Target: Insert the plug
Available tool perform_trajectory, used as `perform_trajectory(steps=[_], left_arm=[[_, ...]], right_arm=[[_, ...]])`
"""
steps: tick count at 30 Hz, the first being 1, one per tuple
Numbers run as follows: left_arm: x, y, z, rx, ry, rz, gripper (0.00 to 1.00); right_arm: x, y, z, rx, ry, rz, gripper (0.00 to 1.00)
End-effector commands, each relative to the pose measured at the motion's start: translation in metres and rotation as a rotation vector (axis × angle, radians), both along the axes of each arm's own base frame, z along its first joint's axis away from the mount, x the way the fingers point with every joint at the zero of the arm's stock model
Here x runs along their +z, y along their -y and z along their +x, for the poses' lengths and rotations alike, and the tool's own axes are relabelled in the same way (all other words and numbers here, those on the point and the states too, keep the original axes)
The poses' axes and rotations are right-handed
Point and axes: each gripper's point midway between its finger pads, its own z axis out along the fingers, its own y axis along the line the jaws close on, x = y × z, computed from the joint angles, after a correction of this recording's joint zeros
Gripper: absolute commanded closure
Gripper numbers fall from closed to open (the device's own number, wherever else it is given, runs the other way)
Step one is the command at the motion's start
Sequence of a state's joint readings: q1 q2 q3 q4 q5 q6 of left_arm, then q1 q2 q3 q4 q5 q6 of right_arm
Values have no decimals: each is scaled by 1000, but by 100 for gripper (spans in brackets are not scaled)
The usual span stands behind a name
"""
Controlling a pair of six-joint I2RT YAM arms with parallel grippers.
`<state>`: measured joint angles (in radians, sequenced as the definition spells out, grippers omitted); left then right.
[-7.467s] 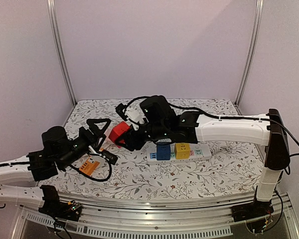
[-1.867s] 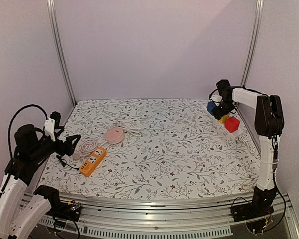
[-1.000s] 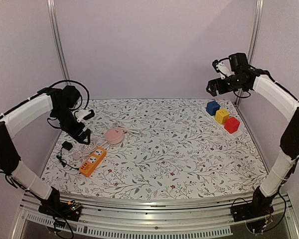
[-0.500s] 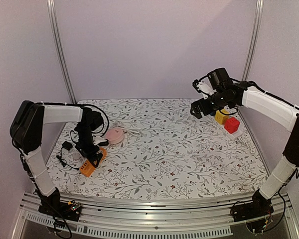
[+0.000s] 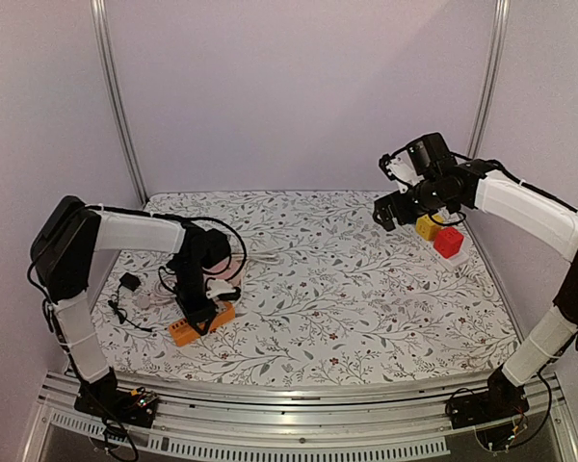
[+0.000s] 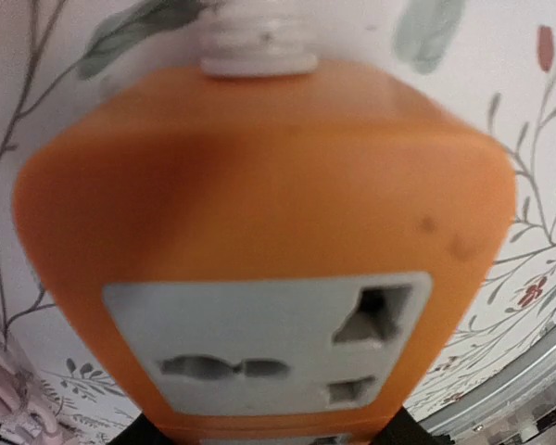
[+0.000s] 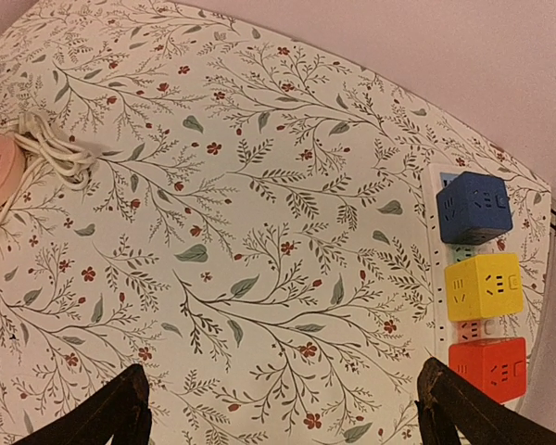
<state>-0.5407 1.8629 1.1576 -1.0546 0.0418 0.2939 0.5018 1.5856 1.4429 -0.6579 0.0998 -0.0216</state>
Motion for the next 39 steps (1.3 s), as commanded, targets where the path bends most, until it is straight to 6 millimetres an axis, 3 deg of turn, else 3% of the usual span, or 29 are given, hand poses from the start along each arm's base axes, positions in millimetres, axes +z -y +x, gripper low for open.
perform_trajectory(steps=[1, 8, 12, 14, 16, 17, 19, 20, 25, 27, 30, 32, 34, 39], left_arm=[[-6, 58, -23, -320, 11, -48, 82], [-24, 145, -25, -754, 59, -72, 81], [-29, 178, -12, -855, 99, -61, 78], [-29, 185, -12, -861, 81, -71, 75], [-26, 186, -16, -862, 54, -82, 65], [-23, 186, -21, -859, 37, -101, 48], [-10, 188, -27, -835, 26, -136, 8], [0, 191, -29, -818, 29, -158, 1], [84, 198, -33, -690, 32, -335, 1], [116, 184, -21, -625, 65, -394, 1], [143, 135, 17, -473, 152, -419, 1], [146, 78, 50, -313, 218, -366, 1], [144, 25, 68, -181, 254, -302, 1], [125, -91, 73, 0, 310, -112, 9]], right_arm=[[-2, 1, -6, -12, -4, -4, 1], [-4, -6, -17, 15, -11, -3, 1], [0, -3, -26, 18, -2, -6, 1], [1, -1, -31, 18, -3, -8, 1], [4, 2, -35, 17, 0, -7, 1], [5, 2, -36, 19, 3, -4, 1], [9, 3, -38, 21, 12, 5, 1], [12, 2, -39, 25, 18, 11, 1], [23, -10, -36, 35, 32, 99, 1], [29, -19, -36, 52, 36, 150, 1], [39, -35, -39, 105, 50, 254, 1], [53, -44, -44, 152, 87, 329, 1], [67, -51, -45, 184, 156, 399, 1], [99, -50, -60, 225, 345, 576, 1]])
